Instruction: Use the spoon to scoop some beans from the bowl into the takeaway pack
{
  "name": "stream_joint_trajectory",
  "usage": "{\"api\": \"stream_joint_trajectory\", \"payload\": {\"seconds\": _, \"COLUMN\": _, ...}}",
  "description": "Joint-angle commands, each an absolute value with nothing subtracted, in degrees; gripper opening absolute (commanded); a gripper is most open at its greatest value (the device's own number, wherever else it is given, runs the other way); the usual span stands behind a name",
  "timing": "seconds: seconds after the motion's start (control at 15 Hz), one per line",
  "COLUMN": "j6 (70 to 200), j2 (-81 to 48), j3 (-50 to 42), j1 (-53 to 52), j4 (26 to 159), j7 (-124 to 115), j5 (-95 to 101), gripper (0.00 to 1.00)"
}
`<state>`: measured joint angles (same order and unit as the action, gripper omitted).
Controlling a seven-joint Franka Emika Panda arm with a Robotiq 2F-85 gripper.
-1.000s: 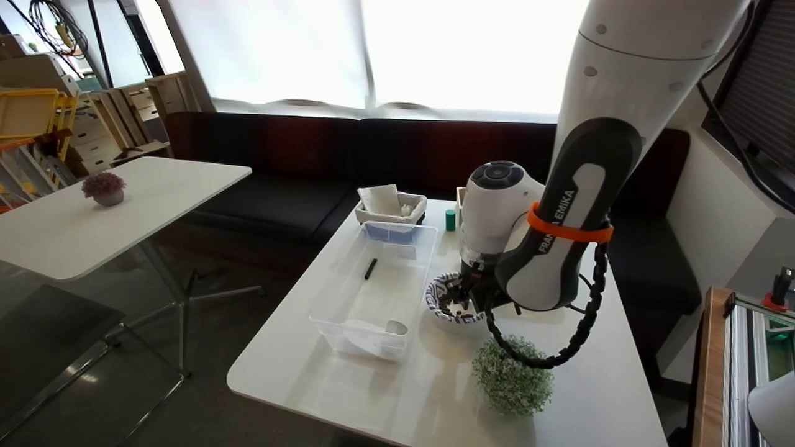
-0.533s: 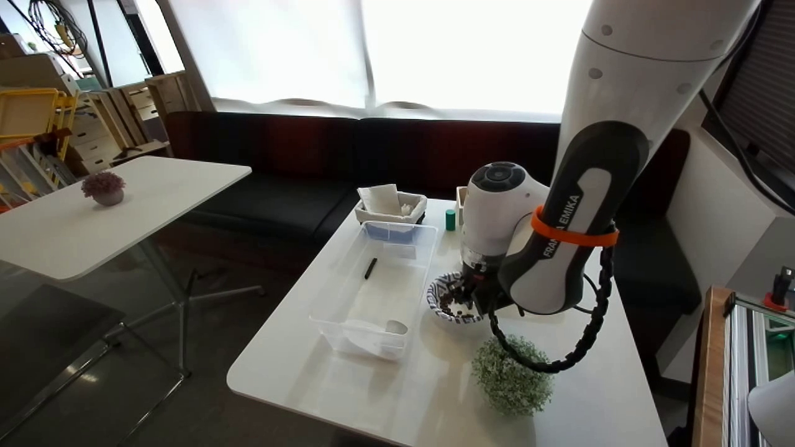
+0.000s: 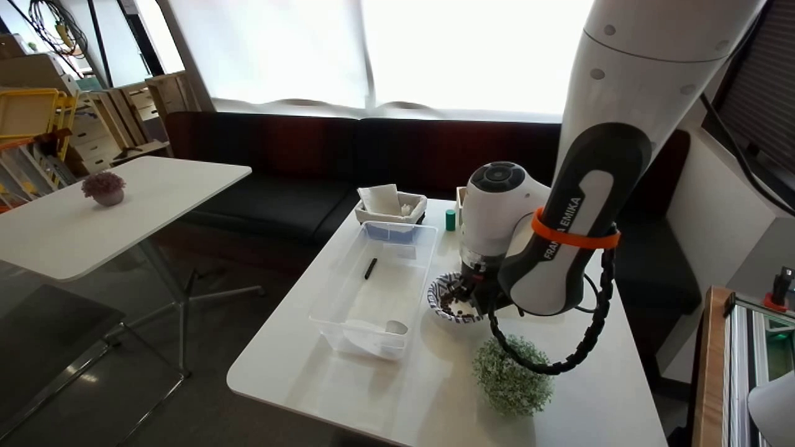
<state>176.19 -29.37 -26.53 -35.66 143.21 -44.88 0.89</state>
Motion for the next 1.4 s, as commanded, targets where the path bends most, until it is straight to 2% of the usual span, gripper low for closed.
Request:
{"api": "stream_joint_trajectory", "payload": {"seconds": 0.0, "j6": 175.1, "j2": -27.7, "j3": -30.4, "j1": -40.5, "j4": 145.2, "j7": -44.6, "j5": -0.4, "gripper": 0.03}}
{"api": "stream_joint_trajectory", "payload": {"seconds": 0.27, "j6": 170.8, "j2": -27.3, "j3": -37.5, "j1": -49.0, "j4": 146.4, "j7": -46.6, "j5": 0.2, "gripper": 0.03}}
{"api": "stream_joint_trajectory", "payload": {"seconds": 0.87, "j6": 160.4, "j2": -26.0, "j3": -40.2, "j1": -54.6, "j4": 143.9, "j7": -50.2, "j5": 7.6, "gripper": 0.03}}
{"api": "stream_joint_trajectory", "payload": {"seconds": 0.93, "j6": 162.8, "j2": -27.7, "j3": -38.5, "j1": -52.4, "j4": 143.9, "j7": -49.8, "j5": 7.4, "gripper": 0.14}}
{"api": "stream_joint_trajectory", "payload": {"seconds": 1.27, "j6": 162.0, "j2": -26.6, "j3": -38.5, "j1": -52.4, "j4": 143.5, "j7": -50.2, "j5": 8.3, "gripper": 0.14}}
{"api": "stream_joint_trajectory", "payload": {"seconds": 1.33, "j6": 162.0, "j2": -26.6, "j3": -38.5, "j1": -52.4, "j4": 143.5, "j7": -50.2, "j5": 8.3, "gripper": 0.03}}
